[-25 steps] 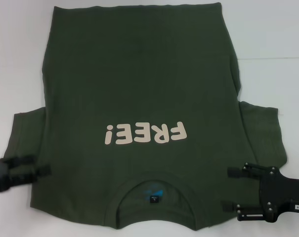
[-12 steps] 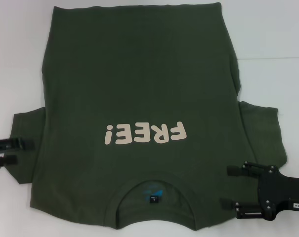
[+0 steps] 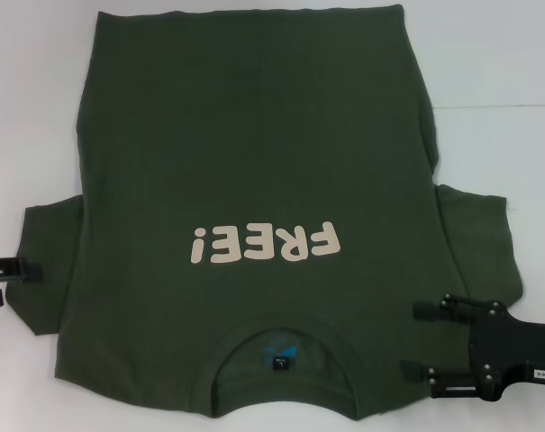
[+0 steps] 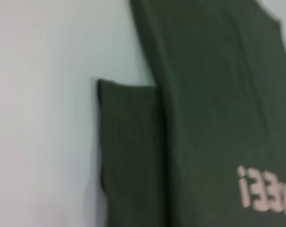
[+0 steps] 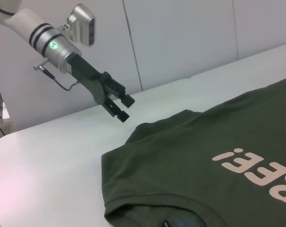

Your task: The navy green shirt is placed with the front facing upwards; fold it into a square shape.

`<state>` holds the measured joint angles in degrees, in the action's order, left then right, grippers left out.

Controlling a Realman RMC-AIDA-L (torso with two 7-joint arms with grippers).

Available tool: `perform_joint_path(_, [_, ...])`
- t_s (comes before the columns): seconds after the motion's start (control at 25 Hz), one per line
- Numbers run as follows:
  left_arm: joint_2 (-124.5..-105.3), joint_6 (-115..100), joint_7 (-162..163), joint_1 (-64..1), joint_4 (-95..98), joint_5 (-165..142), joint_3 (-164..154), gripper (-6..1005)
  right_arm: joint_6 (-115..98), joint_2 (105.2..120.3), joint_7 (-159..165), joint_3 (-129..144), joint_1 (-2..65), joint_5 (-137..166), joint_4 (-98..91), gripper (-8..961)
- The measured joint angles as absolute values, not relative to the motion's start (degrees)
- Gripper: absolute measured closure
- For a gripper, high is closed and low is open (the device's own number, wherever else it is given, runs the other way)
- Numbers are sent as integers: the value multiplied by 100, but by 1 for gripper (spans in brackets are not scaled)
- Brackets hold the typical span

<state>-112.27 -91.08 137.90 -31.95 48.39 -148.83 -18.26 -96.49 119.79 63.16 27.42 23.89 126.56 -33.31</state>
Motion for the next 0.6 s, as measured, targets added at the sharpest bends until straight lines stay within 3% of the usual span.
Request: perform_joint_path(0.6, [-11269, -8429, 13720, -3295, 4630, -14991, -2274, 126, -9646, 11979, 6319, 2742, 2409, 12656, -3270, 42])
